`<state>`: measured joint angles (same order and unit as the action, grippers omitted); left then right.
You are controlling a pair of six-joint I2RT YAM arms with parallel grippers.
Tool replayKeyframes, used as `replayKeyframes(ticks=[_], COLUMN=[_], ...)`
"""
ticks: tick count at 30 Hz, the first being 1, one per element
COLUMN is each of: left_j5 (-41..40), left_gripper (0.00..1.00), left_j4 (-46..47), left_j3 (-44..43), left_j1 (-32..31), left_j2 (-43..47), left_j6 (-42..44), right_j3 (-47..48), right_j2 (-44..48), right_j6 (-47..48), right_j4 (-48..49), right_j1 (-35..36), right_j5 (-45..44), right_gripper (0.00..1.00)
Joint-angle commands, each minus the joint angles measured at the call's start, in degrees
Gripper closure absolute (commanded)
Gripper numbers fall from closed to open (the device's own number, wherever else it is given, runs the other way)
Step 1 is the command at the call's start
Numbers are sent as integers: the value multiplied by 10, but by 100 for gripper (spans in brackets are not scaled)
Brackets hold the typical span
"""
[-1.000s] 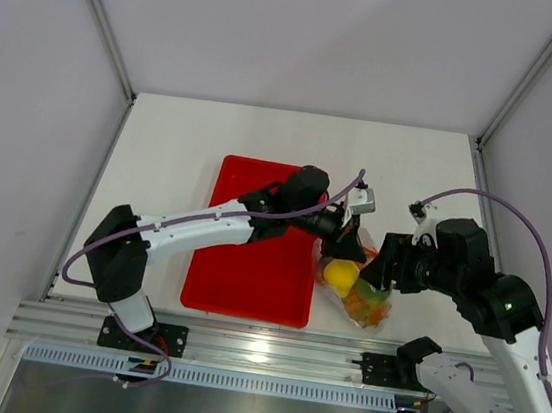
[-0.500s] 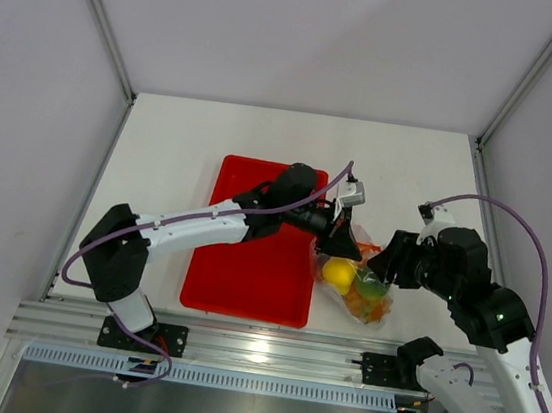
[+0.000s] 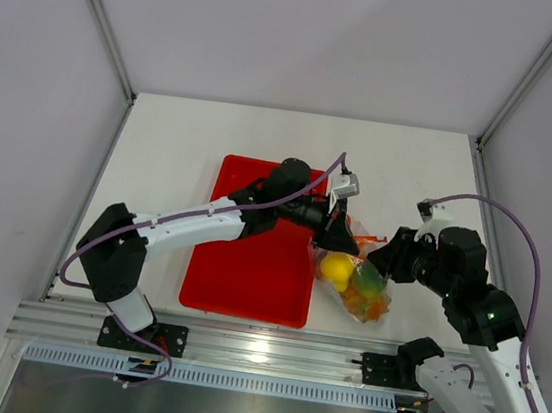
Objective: Place the food in the zip-top bag and seal the zipper
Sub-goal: Zip the zipper food storage bag at the center of the board.
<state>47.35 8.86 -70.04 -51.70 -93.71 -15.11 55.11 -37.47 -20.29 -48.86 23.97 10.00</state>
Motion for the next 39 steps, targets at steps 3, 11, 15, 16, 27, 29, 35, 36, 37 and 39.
replayKeyframes(ticks=[3, 11, 15, 16, 27, 29, 35, 36, 37, 39], left_j5=[20, 30, 41, 42, 120, 135, 150, 149, 145, 140], left_gripper=[99, 99, 88, 78, 32, 32, 33, 34, 35, 37], left_j4=[37, 44, 37, 35, -16, -20, -16, -18, -24, -38], left_j3=[3, 6, 8, 8, -129, -148, -170, -170, -171, -171], left_j1=[9, 12, 18, 20, 61, 62, 55, 53, 49, 44], left_j2=[32, 28, 34, 37, 8, -6, -29, -30, -31, -35], left_j6=[-25, -31, -20, -12, -10, -22, -48, -42, -40, -33], right_j3=[-32, -42, -22, -18, 24, 30, 39, 39, 40, 43], right_j2=[23, 26, 24, 25, -2, -3, -16, -17, -18, -21], right_j6=[-11, -10, 10, 14, 86, 97, 121, 122, 122, 122], right_j4=[80, 113, 90, 82, 54, 53, 51, 52, 53, 54], right_j1=[-3, -8, -16, -16, -23, -23, -23, -24, -23, -23], right_j5=[84, 97, 74, 75, 147, 157, 165, 166, 165, 165], right_gripper=[73, 98, 100, 100, 100, 100, 100, 100, 100, 100])
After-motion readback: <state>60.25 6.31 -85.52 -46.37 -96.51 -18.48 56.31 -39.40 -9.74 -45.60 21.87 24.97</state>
